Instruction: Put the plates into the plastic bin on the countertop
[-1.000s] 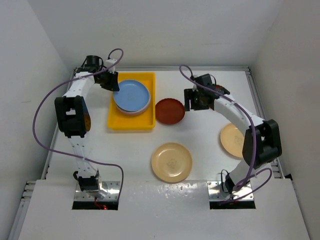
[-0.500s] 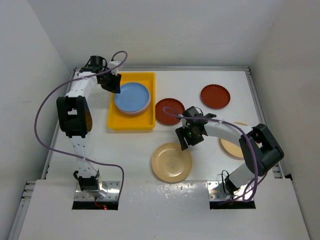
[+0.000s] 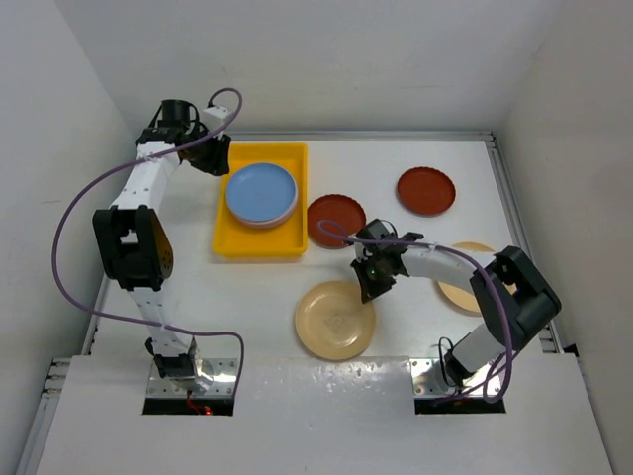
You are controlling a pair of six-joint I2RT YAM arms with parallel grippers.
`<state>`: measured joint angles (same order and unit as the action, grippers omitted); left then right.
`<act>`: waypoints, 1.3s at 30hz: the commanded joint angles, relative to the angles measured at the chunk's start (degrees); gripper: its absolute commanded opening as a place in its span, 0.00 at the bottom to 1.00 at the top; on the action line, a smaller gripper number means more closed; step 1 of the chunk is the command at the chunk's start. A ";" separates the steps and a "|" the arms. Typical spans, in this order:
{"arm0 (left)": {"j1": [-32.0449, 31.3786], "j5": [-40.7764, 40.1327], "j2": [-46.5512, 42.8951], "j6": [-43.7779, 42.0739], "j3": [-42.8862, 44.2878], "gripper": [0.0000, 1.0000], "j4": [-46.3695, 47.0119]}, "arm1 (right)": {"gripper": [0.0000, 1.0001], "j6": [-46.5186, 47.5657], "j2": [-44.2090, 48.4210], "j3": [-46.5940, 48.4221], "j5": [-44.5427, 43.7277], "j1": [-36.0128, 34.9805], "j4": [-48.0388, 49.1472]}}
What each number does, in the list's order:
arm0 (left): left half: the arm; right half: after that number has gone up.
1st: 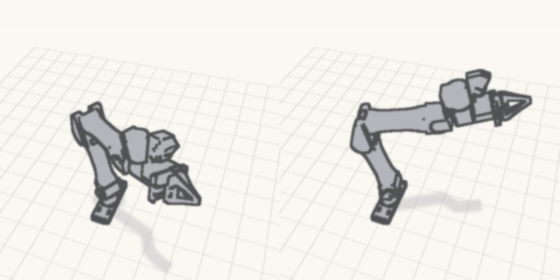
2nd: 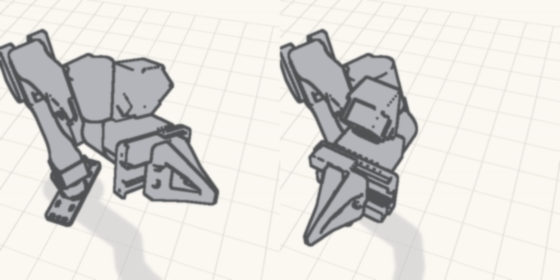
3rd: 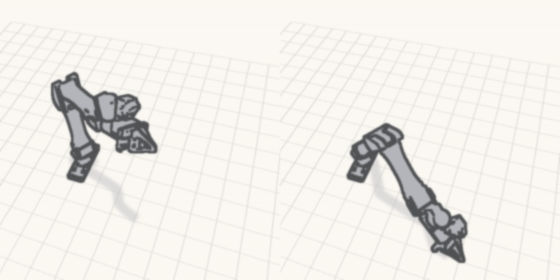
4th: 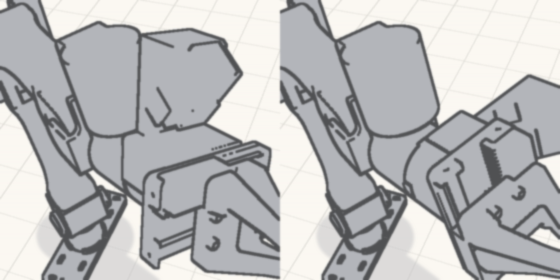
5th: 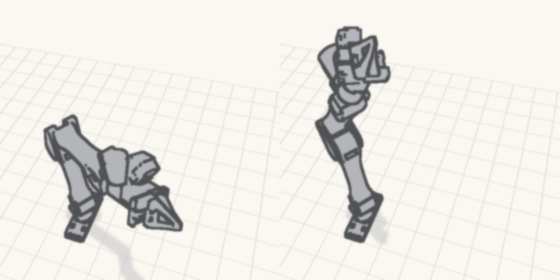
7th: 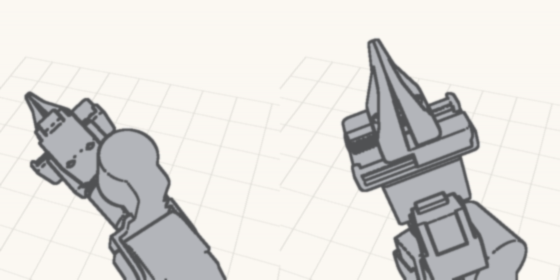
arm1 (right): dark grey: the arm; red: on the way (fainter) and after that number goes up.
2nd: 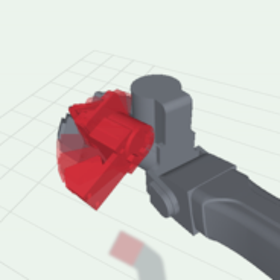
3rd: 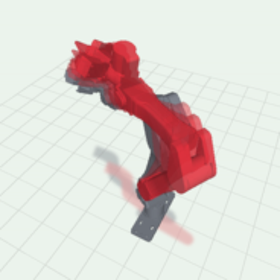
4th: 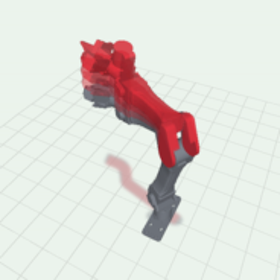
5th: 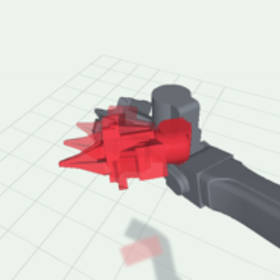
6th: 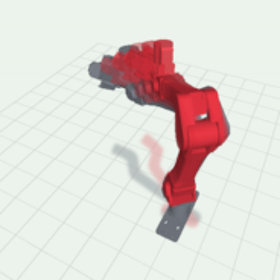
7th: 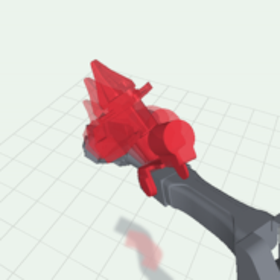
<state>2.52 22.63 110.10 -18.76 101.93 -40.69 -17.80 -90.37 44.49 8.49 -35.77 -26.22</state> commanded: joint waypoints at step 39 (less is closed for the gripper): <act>14.26 -0.92 -7.54 4.36 -10.08 0.49 2.81 | 0.00 -31.25 -47.97 80.93 -8.05 3.25 5.13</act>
<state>16.23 20.43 105.14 -14.92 92.25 -39.42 -47.00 -140.92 125.47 2.42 -31.97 -25.26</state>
